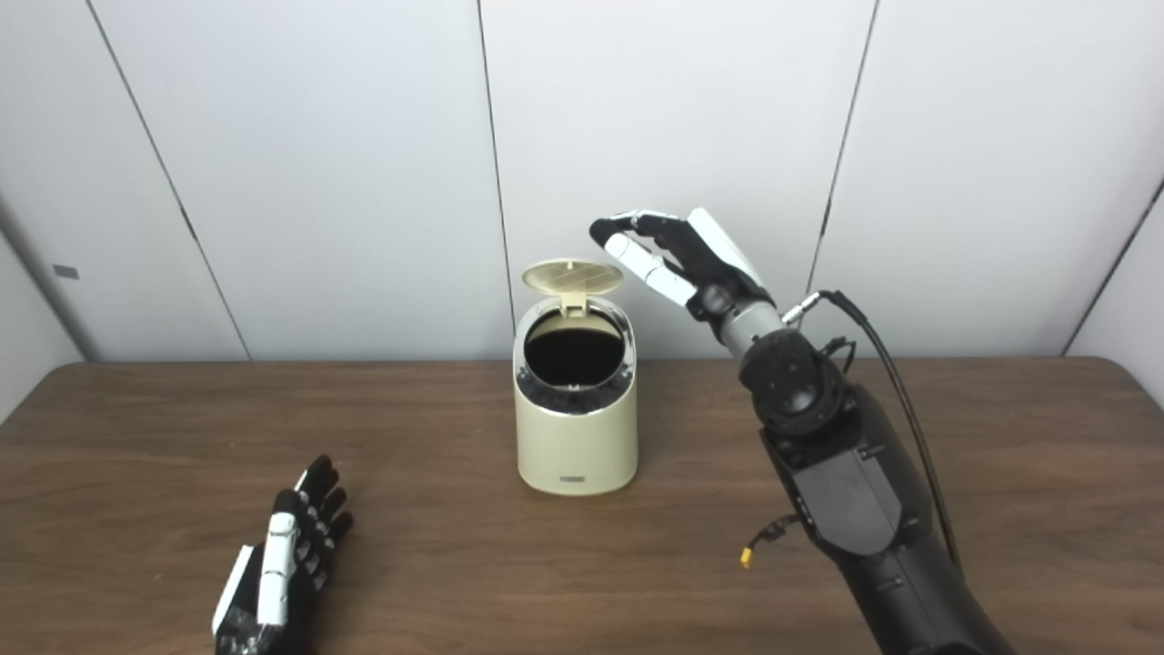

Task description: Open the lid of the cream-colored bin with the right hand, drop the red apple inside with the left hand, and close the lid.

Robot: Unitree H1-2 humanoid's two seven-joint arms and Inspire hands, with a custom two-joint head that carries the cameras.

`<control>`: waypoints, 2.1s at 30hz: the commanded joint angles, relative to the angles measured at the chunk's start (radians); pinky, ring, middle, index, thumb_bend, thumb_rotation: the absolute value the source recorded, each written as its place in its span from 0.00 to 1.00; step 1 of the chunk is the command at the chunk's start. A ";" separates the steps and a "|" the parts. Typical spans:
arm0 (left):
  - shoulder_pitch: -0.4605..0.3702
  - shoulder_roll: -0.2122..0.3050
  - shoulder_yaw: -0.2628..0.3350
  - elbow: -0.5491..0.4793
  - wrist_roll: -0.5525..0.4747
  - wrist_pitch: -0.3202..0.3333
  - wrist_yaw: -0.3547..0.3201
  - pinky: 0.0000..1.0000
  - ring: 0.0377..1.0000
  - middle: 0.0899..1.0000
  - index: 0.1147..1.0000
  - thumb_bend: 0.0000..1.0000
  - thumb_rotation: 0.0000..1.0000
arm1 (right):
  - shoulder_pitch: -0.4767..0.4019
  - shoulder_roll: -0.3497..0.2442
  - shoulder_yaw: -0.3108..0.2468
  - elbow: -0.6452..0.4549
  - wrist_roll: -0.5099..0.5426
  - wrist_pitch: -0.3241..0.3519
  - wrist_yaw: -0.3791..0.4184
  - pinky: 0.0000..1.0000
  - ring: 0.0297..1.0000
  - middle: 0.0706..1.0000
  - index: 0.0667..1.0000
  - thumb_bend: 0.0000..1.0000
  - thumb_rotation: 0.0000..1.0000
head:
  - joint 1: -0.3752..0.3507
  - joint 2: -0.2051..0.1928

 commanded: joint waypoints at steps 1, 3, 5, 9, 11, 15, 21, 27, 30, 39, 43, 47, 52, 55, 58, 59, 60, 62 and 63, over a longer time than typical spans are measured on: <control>0.005 0.001 -0.007 -0.010 0.004 0.015 0.003 1.00 1.00 1.00 1.00 0.60 0.96 | -0.068 -0.026 0.007 -0.034 -0.032 -0.025 0.019 0.94 0.98 0.93 0.73 0.54 1.00 | 0.000 0.000; 0.005 0.002 -0.008 -0.009 0.005 0.015 0.004 1.00 1.00 1.00 1.00 0.60 0.97 | -0.069 -0.028 0.015 -0.042 -0.050 -0.009 0.038 0.96 1.00 0.97 0.73 0.55 1.00 | 0.000 0.001; 0.003 0.000 -0.007 -0.004 0.004 0.008 0.005 1.00 1.00 1.00 1.00 0.60 0.96 | -0.066 -0.029 0.021 -0.047 -0.065 -0.008 0.052 0.93 1.00 0.98 0.73 0.56 0.99 | 0.001 0.000; 0.001 0.000 -0.011 -0.003 0.012 0.005 0.009 1.00 1.00 1.00 1.00 0.61 0.96 | -0.058 -0.034 0.042 -0.058 -0.111 -0.005 0.072 0.89 1.00 0.98 0.72 0.63 0.99 | 0.004 0.001; 0.001 -0.002 -0.012 -0.004 0.013 0.005 0.011 1.00 1.00 1.00 1.00 0.61 0.95 | -0.051 -0.037 0.046 -0.068 -0.124 -0.012 0.079 0.91 1.00 0.98 0.72 0.62 0.98 | 0.004 0.001; -0.001 0.000 -0.012 -0.002 0.007 0.002 0.009 1.00 1.00 1.00 1.00 0.62 0.94 | -0.028 -0.035 0.036 -0.090 -0.126 -0.034 0.085 0.97 1.00 0.99 0.71 0.59 0.94 | 0.003 0.002; -0.003 -0.002 -0.009 -0.003 0.002 0.008 0.012 1.00 1.00 1.00 1.00 0.61 0.94 | 0.005 -0.039 0.029 -0.115 -0.129 -0.063 0.088 1.00 1.00 0.99 0.69 0.61 0.92 | 0.004 0.007; 0.000 0.003 -0.011 -0.013 -0.003 0.013 0.007 1.00 1.00 1.00 1.00 0.62 0.92 | 0.041 -0.067 0.052 -0.191 -0.167 -0.054 0.130 1.00 1.00 1.00 0.71 0.61 0.95 | 0.003 0.014; 0.001 0.002 -0.012 -0.022 -0.005 0.022 0.008 1.00 1.00 1.00 1.00 0.62 0.91 | 0.057 -0.077 0.060 -0.218 -0.184 -0.063 0.143 0.97 1.00 0.99 0.71 0.62 0.95 | 0.006 0.022; 0.007 -0.003 -0.011 -0.046 -0.007 0.044 0.012 1.00 1.00 1.00 1.00 0.63 0.90 | 0.096 -0.086 0.067 -0.265 -0.221 -0.059 0.170 0.97 1.00 0.99 0.72 0.61 0.94 | 0.011 0.035; 0.007 -0.005 -0.007 -0.054 -0.016 0.052 0.013 1.00 1.00 1.00 1.00 0.63 0.89 | 0.110 -0.089 0.071 -0.283 -0.243 -0.050 0.191 0.98 1.00 1.00 0.73 0.58 0.91 | 0.011 0.039; 0.008 -0.009 -0.004 -0.059 -0.027 0.052 0.016 1.00 1.00 1.00 1.00 0.63 0.87 | 0.120 -0.094 0.079 -0.288 -0.273 -0.051 0.206 0.97 1.00 0.99 0.74 0.58 0.92 | 0.012 0.047; 0.007 -0.017 -0.005 -0.076 -0.028 0.060 0.023 1.00 1.00 1.00 1.00 0.63 0.85 | 0.125 -0.093 0.092 -0.281 -0.299 -0.071 0.214 0.99 1.00 0.99 0.73 0.59 0.92 | 0.015 0.053; 0.009 -0.018 -0.007 -0.079 -0.025 0.062 0.024 1.00 1.00 1.00 1.00 0.64 0.85 | 0.126 -0.091 0.100 -0.277 -0.312 -0.080 0.215 1.00 1.00 0.98 0.73 0.60 0.93 | 0.015 0.056; 0.009 -0.021 -0.008 -0.079 -0.026 0.060 0.025 1.00 1.00 1.00 1.00 0.63 0.85 | 0.130 -0.087 0.102 -0.278 -0.318 -0.078 0.220 1.00 1.00 0.98 0.73 0.62 0.93 | 0.018 0.061; 0.009 -0.022 -0.008 -0.079 -0.026 0.059 0.026 1.00 1.00 1.00 1.00 0.63 0.85 | 0.132 -0.086 0.103 -0.279 -0.321 -0.076 0.221 1.00 1.00 0.98 0.73 0.62 0.93 | 0.019 0.061; 0.009 -0.023 -0.008 -0.080 -0.026 0.058 0.026 1.00 1.00 1.00 1.00 0.63 0.85 | 0.133 -0.085 0.103 -0.279 -0.323 -0.076 0.223 1.00 1.00 0.98 0.73 0.63 0.93 | 0.019 0.061; 0.009 -0.024 -0.009 -0.079 -0.025 0.058 0.027 1.00 1.00 1.00 1.00 0.63 0.85 | 0.137 -0.082 0.101 -0.280 -0.324 -0.076 0.222 1.00 1.00 0.98 0.73 0.63 0.93 | 0.022 0.062; 0.009 -0.025 -0.009 -0.079 -0.024 0.058 0.028 1.00 1.00 1.00 1.00 0.64 0.85 | 0.139 -0.081 0.101 -0.280 -0.325 -0.076 0.222 1.00 1.00 0.99 0.73 0.62 0.93 | 0.023 0.063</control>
